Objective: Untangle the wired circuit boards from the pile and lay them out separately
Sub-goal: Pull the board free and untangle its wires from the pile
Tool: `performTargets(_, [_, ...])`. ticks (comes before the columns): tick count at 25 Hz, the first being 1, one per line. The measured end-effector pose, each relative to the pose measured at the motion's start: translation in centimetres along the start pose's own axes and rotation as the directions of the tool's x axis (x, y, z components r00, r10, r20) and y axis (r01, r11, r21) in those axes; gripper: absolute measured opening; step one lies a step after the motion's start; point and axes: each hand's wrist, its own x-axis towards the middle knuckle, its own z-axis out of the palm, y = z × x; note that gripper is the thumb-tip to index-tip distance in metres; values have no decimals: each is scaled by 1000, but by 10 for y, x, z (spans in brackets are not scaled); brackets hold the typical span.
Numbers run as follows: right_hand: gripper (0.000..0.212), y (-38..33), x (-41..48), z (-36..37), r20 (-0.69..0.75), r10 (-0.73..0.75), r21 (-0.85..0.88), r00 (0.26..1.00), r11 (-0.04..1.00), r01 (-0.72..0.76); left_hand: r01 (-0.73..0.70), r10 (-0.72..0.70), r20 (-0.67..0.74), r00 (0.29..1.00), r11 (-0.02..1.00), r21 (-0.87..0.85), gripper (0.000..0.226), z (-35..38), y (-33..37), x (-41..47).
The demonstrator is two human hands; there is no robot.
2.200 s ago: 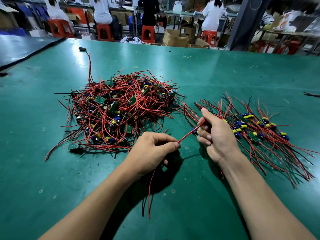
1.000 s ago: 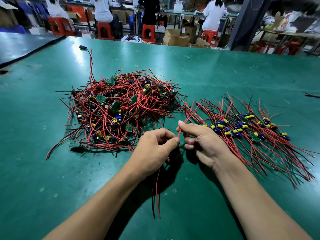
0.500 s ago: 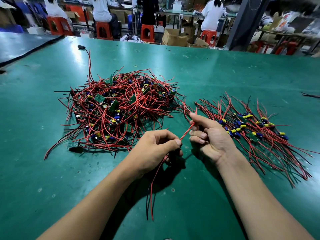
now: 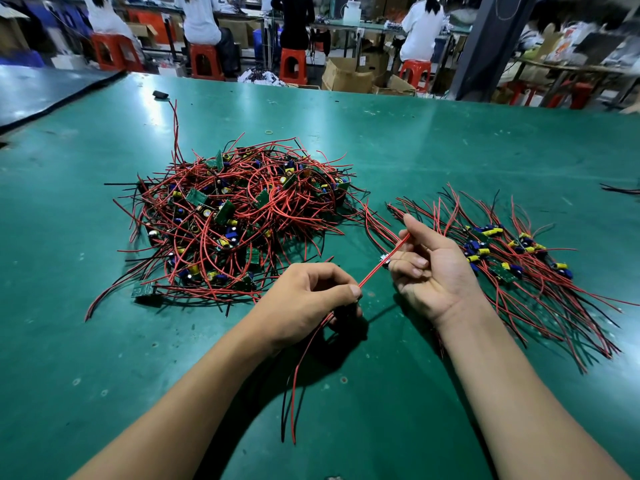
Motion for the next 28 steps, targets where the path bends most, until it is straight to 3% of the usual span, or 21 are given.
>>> performTargets(8, [24, 4, -3, -2, 52, -20, -125, 998, 992, 26, 25, -27, -63, 998, 999, -40, 9, -2, 0, -1])
performTargets(18, [59, 7, -6, -2, 124, -107, -329, 987, 934, 142, 108, -133, -107, 985, 971, -214, 9, -1, 1, -1])
performTargets(24, [65, 12, -10, -4, 279, 10, -545, 960, 825, 150, 92, -161, -188, 969, 939, -332, 7, -2, 1, 3])
performTargets(28, [44, 22, -14, -6, 389, 180, -692, 903, 704, 158, 135, -208, -153, 966, 911, -390, 34, -7, 3, 4])
